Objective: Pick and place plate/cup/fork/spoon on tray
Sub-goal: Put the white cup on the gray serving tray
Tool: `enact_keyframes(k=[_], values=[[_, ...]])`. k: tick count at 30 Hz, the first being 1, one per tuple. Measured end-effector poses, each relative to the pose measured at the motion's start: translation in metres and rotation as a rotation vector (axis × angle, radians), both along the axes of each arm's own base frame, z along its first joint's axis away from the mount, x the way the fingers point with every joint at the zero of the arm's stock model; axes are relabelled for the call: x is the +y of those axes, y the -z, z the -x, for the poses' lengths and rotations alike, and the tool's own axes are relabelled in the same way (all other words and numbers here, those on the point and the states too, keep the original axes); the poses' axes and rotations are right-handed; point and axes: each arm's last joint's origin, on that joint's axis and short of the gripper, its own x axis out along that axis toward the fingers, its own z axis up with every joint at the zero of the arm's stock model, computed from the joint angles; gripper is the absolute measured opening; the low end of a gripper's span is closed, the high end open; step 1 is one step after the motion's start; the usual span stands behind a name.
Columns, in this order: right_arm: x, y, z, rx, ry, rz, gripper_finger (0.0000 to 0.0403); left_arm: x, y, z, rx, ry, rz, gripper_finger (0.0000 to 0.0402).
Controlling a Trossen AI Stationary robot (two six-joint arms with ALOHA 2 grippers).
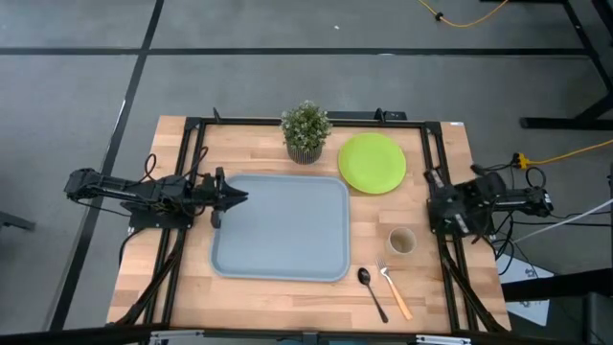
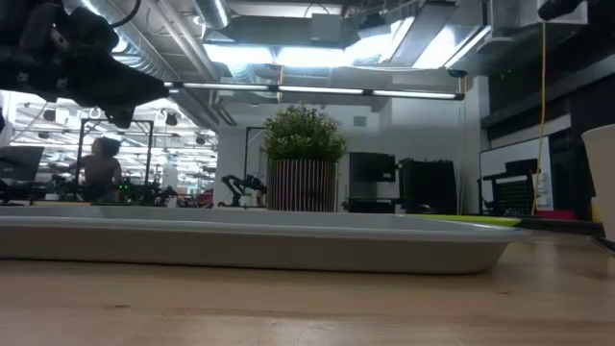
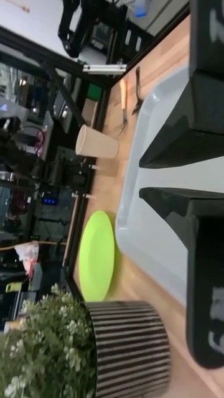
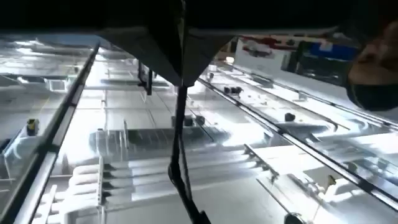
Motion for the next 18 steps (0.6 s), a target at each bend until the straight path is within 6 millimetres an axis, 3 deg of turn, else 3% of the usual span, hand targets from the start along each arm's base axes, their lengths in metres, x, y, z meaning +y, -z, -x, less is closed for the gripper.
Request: enact_keyframes(k=[8,13,18], values=[[-0.001,-0.032,-0.014,0.305,0.063,0.005,0.0019,0.001,0.000,0.000,-0.001,-0.043,0.000,0.0053],[0.001,-0.059,-0.027,0.592,0.009,-0.038,0.0019,0.001,0.000,0.000,0.000,-0.046,0.000,0.0053],[0.004,-0.068,-0.046,0.928,-0.043,-0.028,0.0019,0.001,0.000,0.000,-0.001,-0.046,0.001,0.0053]])
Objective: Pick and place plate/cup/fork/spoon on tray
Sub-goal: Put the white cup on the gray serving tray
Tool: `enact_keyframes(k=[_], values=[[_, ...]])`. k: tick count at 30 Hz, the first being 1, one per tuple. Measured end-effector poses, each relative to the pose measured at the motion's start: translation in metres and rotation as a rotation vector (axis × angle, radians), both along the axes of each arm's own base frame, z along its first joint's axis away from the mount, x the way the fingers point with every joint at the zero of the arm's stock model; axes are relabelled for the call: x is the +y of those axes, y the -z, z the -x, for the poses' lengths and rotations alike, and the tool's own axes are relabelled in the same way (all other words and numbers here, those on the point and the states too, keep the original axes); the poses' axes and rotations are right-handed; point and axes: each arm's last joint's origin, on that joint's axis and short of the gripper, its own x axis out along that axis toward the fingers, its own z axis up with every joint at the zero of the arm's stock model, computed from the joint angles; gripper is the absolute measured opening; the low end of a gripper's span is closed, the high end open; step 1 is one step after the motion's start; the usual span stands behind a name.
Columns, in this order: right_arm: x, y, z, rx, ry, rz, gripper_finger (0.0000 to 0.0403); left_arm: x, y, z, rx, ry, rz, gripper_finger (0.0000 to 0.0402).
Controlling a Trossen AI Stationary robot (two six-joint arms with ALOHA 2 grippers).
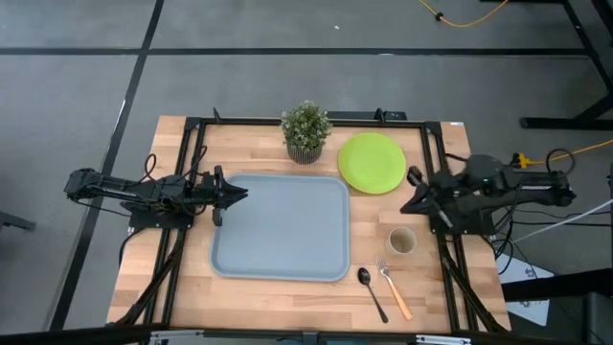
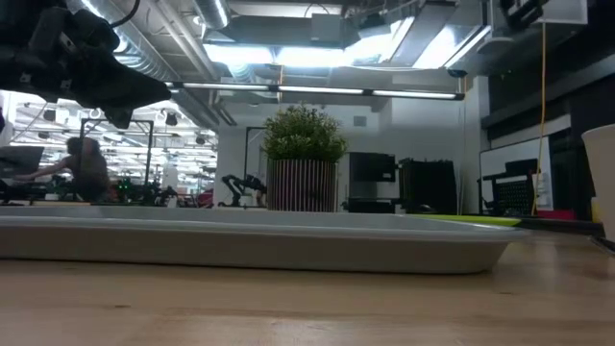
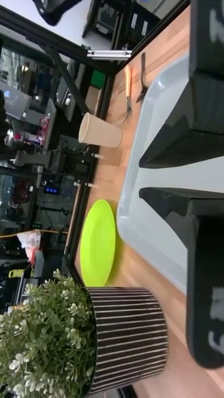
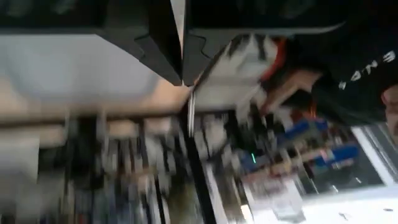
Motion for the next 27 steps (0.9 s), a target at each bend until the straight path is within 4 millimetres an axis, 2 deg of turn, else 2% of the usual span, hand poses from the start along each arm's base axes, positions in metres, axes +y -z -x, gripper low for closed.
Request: enact_keyframes(k=[6,12,15,20,27], values=[[0.013,-0.002,-0.020,0.366,-0.075,0.023,0.0019,0.000,0.000,0.000,0.000,0.000,0.000,0.0053],[0.024,0.001,-0.021,0.671,-0.167,0.126,0.0019,0.000,0.000,0.000,0.000,0.000,0.000,0.0053],[0.026,0.002,-0.023,0.692,-0.192,0.161,0.0019,0.000,0.000,0.000,0.000,0.000,0.000,0.0053],[0.029,0.003,-0.026,0.768,-0.146,0.042,0.0019,0.000,0.000,0.000,0.001,0.000,0.000,0.0053],[0.030,0.004,-0.026,0.757,-0.162,0.071,0.0019,0.000,0.000,0.000,0.000,-0.010,0.000,0.0053]])
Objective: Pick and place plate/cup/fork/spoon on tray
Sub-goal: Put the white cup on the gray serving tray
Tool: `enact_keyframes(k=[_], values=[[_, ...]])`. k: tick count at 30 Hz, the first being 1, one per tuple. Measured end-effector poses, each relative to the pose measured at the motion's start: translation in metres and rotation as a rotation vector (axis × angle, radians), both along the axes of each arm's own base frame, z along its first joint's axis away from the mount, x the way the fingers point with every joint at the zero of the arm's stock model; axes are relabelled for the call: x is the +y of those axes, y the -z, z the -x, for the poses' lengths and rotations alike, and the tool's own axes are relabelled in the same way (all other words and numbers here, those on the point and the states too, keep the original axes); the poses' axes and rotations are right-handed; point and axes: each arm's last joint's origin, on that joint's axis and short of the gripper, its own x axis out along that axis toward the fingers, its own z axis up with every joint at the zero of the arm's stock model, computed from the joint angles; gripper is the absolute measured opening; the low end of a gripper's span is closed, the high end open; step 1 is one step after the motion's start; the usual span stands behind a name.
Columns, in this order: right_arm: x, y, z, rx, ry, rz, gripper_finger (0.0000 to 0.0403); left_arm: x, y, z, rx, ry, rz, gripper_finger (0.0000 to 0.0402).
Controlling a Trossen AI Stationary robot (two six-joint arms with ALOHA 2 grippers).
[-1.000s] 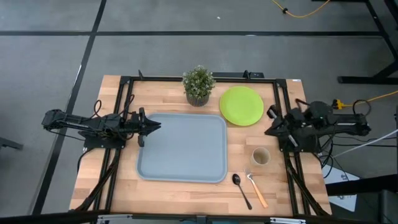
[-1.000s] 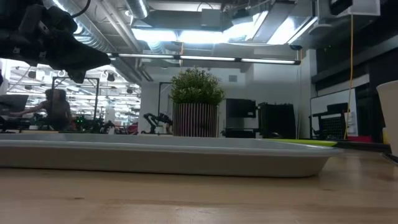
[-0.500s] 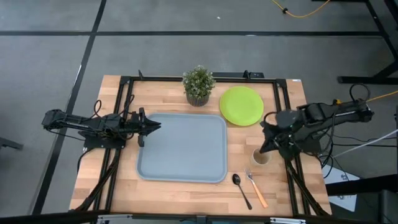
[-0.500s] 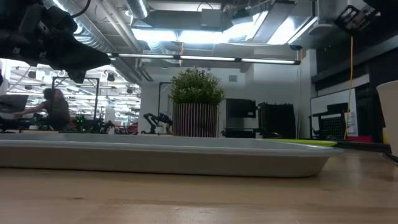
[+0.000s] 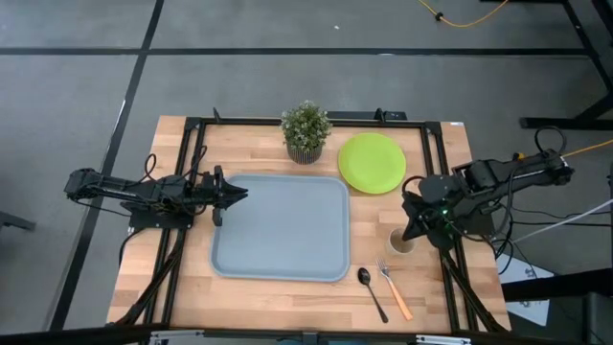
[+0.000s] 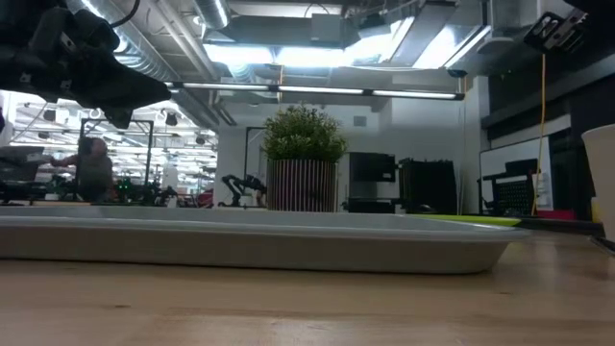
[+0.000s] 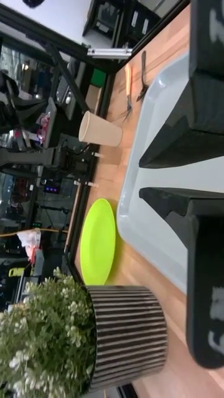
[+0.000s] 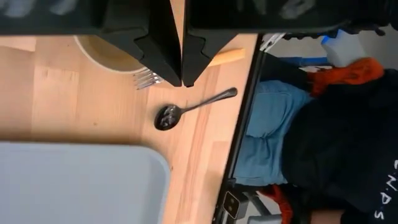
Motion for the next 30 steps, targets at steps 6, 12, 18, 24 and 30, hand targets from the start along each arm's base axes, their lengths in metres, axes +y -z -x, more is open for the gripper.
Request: enact_keyframes(k=[6,12,18,24,30], values=[[-0.0045,0.0050,-0.0018,0.043,0.227,0.059,0.0019,0.0014,0.0000,0.0003,0.000,-0.047,0.000,0.0053],[-0.0051,0.0051,-0.0027,0.019,0.255,0.106,0.0019,0.0014,0.0000,0.0003,0.001,-0.050,-0.003,0.0053],[-0.0052,0.0053,-0.0030,0.026,0.277,0.101,0.0019,0.0019,-0.0001,0.0004,0.001,-0.066,-0.003,0.0053],[-0.0055,0.0054,-0.0031,0.028,0.293,0.102,0.0023,0.0019,-0.0001,0.0004,0.001,-0.067,-0.003,0.0053],[-0.0066,0.0073,-0.0013,0.056,0.314,0.114,0.0083,0.0019,-0.0001,0.0004,0.000,-0.067,-0.003,0.0053]])
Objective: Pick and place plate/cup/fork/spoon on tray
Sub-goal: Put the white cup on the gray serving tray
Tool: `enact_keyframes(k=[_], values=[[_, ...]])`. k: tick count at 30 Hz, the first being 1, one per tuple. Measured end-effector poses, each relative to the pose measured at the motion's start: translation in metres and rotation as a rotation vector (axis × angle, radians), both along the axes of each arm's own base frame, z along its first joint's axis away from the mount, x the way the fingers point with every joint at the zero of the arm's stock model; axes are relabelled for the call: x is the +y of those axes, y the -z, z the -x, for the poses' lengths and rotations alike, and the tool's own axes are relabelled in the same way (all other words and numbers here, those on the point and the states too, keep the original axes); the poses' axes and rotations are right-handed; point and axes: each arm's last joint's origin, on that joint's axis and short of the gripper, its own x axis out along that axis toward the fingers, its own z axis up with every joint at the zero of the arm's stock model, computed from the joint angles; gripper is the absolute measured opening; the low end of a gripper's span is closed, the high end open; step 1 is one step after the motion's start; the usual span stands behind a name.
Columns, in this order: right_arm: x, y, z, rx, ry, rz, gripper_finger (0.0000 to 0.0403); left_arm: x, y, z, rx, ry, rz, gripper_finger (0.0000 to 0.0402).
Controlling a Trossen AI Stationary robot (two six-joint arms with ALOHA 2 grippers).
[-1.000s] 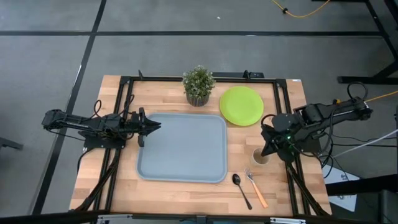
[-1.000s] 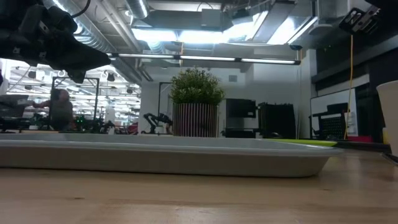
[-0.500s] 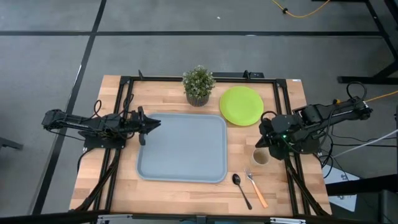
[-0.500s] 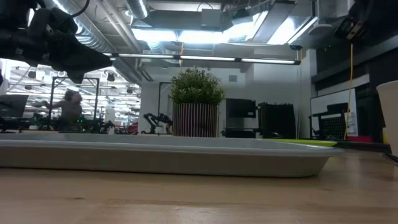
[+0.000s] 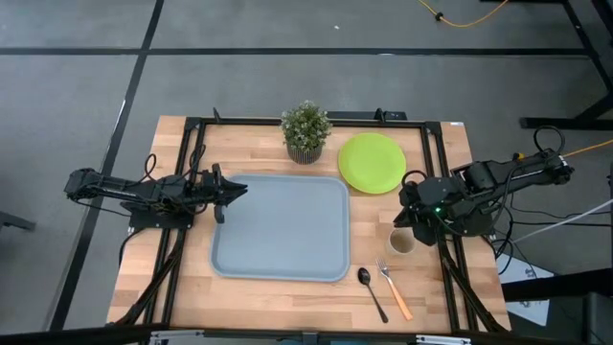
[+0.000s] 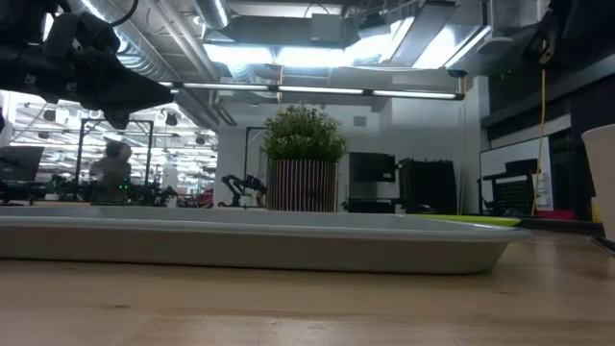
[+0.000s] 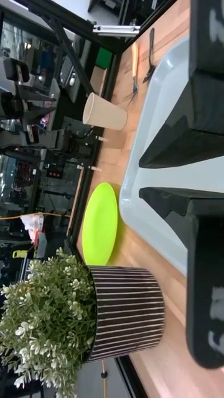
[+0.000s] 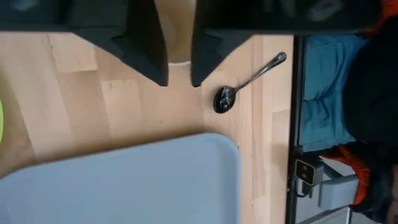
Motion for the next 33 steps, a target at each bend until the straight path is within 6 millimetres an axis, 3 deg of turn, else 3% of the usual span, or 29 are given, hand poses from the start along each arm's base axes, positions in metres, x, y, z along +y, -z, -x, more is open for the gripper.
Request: enact_keyframes(k=[6,15,21,25,33], values=[[-0.001,0.001,0.002,0.024,0.011,0.005,0.0135,0.000,0.000,0.000,0.000,0.000,0.000,0.0053],[-0.007,0.010,0.013,0.138,0.047,0.159,0.0142,0.000,0.000,0.000,0.000,0.000,0.000,0.0053],[-0.004,-0.027,0.011,-0.020,-0.048,0.132,0.0142,0.001,0.000,0.000,0.000,-0.023,0.001,0.0053],[0.002,-0.044,0.011,-0.028,-0.090,0.152,0.0142,0.001,0.000,0.000,0.000,-0.024,0.002,0.0053],[0.029,-0.020,-0.014,0.210,-0.142,0.191,0.0142,0.001,0.000,0.000,0.001,-0.024,0.002,0.0053]])
